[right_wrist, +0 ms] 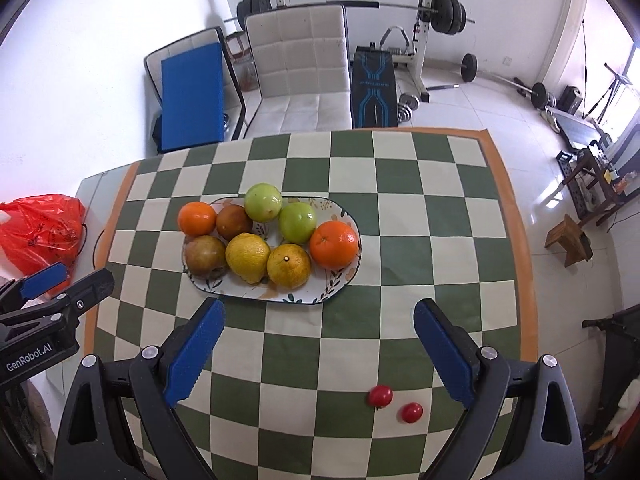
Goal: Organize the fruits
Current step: 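Lift both open tools away from the plate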
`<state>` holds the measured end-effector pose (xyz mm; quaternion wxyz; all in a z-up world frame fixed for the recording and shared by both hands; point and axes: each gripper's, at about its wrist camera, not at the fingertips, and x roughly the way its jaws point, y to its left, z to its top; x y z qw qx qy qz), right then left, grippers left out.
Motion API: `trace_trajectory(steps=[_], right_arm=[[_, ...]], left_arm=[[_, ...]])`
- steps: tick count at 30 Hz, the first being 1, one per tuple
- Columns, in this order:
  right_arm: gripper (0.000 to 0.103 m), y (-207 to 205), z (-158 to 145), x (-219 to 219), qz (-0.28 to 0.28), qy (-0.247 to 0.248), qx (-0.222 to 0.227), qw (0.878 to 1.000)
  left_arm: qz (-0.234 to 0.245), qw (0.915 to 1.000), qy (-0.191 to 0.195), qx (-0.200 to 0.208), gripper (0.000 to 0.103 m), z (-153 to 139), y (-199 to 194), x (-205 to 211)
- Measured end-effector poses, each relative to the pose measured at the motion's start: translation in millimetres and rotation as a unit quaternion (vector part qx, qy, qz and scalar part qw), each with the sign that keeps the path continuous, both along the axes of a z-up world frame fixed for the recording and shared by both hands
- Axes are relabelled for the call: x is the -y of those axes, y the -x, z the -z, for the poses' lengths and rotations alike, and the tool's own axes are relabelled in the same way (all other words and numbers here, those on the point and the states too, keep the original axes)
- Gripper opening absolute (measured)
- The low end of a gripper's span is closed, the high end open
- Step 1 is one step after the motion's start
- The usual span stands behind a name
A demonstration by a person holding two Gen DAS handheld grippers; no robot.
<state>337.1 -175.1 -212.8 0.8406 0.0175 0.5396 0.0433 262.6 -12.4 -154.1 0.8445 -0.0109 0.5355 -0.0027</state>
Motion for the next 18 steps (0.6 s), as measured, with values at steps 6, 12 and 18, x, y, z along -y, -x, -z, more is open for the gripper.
trace_trajectory(steps=[6,12,18], right_arm=[[0.098,35,-30,0,0.004,-0.005,0.024,1.000],[0.098,64,-55,2,0.006,-0.006,0.044,0.999],[0.098,84,-79,1,0.006,-0.009,0.065,0.998]], left_arm=[[0.008,0.9998,0.002,0.020,0.088,-21,26,2],[0.005,0.9992,0.011,0.039,0.088,-42,46,2],[0.006,0.9983,0.001,0.058,0.088,-54,60,4]])
